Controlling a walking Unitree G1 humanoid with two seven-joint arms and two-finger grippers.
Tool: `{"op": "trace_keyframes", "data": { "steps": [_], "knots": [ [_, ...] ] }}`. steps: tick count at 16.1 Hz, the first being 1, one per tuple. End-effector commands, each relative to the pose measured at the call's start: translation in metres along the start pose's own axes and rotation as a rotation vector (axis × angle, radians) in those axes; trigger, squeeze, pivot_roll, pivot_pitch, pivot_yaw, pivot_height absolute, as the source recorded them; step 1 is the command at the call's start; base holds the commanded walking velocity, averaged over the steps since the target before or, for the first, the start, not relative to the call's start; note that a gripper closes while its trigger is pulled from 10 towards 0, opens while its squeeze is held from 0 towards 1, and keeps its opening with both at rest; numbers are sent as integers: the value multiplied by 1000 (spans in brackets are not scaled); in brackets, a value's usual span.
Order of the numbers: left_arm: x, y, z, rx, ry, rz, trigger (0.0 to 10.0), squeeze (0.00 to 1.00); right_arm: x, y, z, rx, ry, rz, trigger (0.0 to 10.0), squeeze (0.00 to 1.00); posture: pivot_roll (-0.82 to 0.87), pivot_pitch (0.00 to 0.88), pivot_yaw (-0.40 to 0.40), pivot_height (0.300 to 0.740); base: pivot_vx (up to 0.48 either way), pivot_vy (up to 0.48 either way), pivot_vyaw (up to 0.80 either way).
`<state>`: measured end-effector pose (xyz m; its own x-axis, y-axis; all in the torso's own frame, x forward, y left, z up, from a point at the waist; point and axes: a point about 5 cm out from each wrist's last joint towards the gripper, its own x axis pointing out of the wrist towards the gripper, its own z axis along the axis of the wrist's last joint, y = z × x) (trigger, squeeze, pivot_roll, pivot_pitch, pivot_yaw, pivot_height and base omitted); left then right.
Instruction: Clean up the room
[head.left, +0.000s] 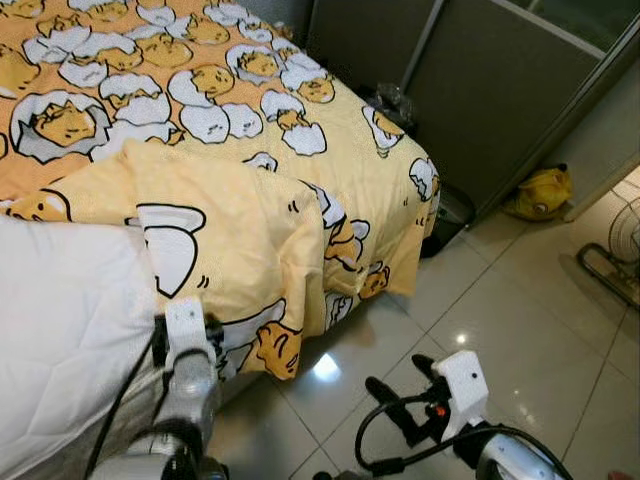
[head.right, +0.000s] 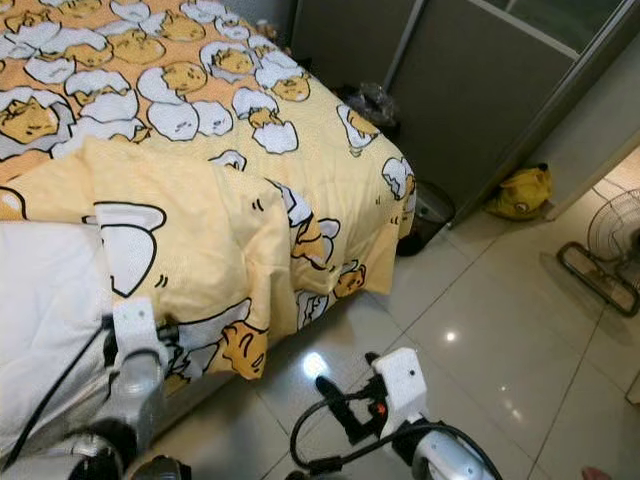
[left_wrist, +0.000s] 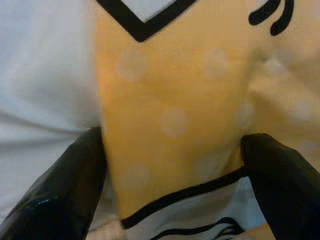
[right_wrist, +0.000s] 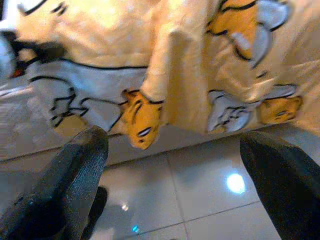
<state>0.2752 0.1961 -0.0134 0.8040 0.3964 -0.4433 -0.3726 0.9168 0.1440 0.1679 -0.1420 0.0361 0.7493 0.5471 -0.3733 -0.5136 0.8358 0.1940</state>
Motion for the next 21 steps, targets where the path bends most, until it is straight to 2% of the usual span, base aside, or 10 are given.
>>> {"op": "trace_keyframes", "data": {
  "steps": [1, 2, 6, 7, 8, 10, 13, 19, 21],
  "knots": [
    [1, -11, 4, -6, 31, -65, 10000, 0, -1, -1, -3, -2, 31, 28, 10000, 0, -124, 118, -197, 740, 0, 0, 0],
    [3, -11, 7, -4, 35, -71, 0, 0, 1, -2, -3, -2, 34, 29, 10000, 0, -127, 118, -195, 740, 0, 0, 0],
    [5, -8, 6, -25, 70, -97, 0, 0, 5, -4, 3, -5, 12, 16, 10000, 0, -136, 119, -188, 740, 0, 0, 0],
    [2, -18, 4, 43, 77, -204, 0, 0, 5, -3, 5, -1, 8, 21, 10000, 0, -132, 125, -189, 740, 0, 0, 0],
    [2, -18, 3, 49, 78, -213, 0, 0, 5, -3, 5, 0, 8, 22, 10000, 0, -132, 125, -189, 740, 0, 0, 0],
    [3, -17, 3, 59, 94, -229, 0, 0, 7, 3, 3, 13, 30, 89, 10000, 0, -124, 126, -184, 740, 0, 0, 0],
    [3, -23, 9, 56, 77, -283, 0, 0, 6, 11, -1, 18, 38, 104, 10000, 0, -122, 131, -179, 740, 0, 0, 0],
    [3, -28, 12, 45, 68, -350, 0, 0, 8, 4, 3, 16, 28, 73, 10000, 0, -136, 128, -155, 740, 0, 0, 0],
    [2, -23, 8, 71, 70, -358, 0, 0, 8, 4, 1, 18, 32, 67, 10000, 0, -133, 128, -148, 740, 0, 0, 0]
  ]
}}
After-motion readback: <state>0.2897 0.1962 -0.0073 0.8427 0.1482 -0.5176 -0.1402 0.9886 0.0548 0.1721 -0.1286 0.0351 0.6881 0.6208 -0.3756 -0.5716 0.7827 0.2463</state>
